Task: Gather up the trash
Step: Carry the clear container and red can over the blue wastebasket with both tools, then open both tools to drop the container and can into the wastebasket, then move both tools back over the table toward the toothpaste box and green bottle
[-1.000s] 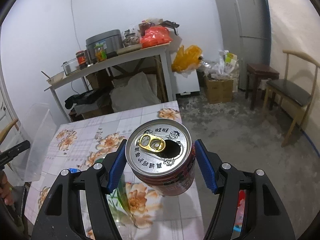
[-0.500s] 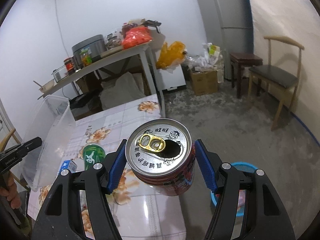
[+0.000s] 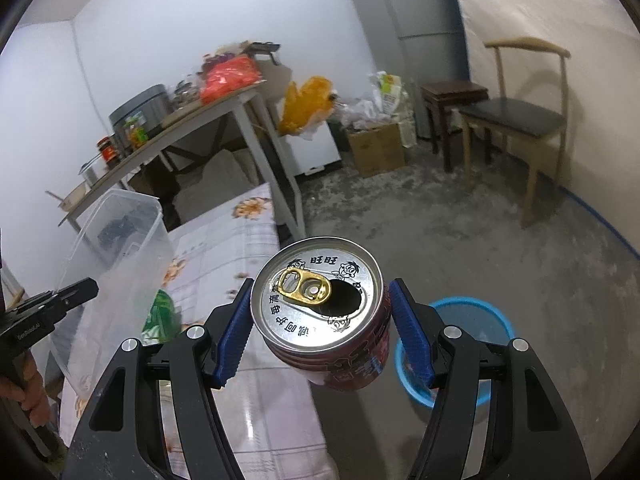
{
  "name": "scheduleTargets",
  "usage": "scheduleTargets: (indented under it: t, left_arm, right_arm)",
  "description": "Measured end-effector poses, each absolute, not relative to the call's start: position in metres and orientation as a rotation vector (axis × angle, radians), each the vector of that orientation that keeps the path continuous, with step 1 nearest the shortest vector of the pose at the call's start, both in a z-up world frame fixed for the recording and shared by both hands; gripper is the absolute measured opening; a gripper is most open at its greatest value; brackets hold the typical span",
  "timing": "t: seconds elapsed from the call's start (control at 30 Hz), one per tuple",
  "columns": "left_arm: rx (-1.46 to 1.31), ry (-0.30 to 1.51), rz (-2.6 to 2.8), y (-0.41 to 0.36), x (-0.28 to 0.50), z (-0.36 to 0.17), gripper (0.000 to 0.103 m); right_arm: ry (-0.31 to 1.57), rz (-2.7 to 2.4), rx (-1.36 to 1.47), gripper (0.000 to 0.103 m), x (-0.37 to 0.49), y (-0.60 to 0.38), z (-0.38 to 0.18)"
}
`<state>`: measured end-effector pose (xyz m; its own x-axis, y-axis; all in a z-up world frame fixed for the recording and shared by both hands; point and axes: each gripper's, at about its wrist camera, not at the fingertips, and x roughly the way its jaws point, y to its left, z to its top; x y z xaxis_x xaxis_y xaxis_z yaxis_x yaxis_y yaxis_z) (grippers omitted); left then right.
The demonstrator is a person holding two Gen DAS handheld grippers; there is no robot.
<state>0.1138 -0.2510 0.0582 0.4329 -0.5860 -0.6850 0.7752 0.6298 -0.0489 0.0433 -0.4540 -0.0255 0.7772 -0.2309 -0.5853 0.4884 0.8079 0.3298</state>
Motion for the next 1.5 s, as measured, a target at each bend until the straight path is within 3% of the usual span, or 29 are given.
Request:
scheduleTargets:
  t: [0.73, 0.8, 0.83, 0.87, 1.0, 1.5]
  left_arm:
    - [0.52, 0.97, -1.039, -0.451, 0.096, -0.025, 0.005]
    - [0.51, 0.968, -1.07, -0.464, 0.096, -0.028, 0.019]
    - [0.523, 0.967, -1.06, -0.472, 0.095, -0.03, 0.045]
    - [0.529, 0.963, -1.041, -0.475, 0.094, -0.031, 0.063]
    - [0.48, 0.95, -1.056, -0.468, 0.091, -0.027, 0.072]
    - [0.364, 0.915, -1.077, -0.399, 0.087, 0.001, 0.081]
  right_arm:
    - [0.717, -0.602, 0.731, 0.064, 0.019, -0.556, -0.115]
    - [0.73, -0.615, 0.755, 0.066, 0.025, -0.572, -0.124]
    - [0.736, -0.629, 0.757, 0.069, 0.025, -0.574, -0.127]
    - [0.743, -0.647, 0.763, 0.071, 0.026, -0.579, -0.131]
    - [0.715, -0.677, 0.813, 0.072, 0.016, -0.583, -0.138]
    - [0.725, -0.679, 0.764, 0.077, -0.023, -0.538, -0.123]
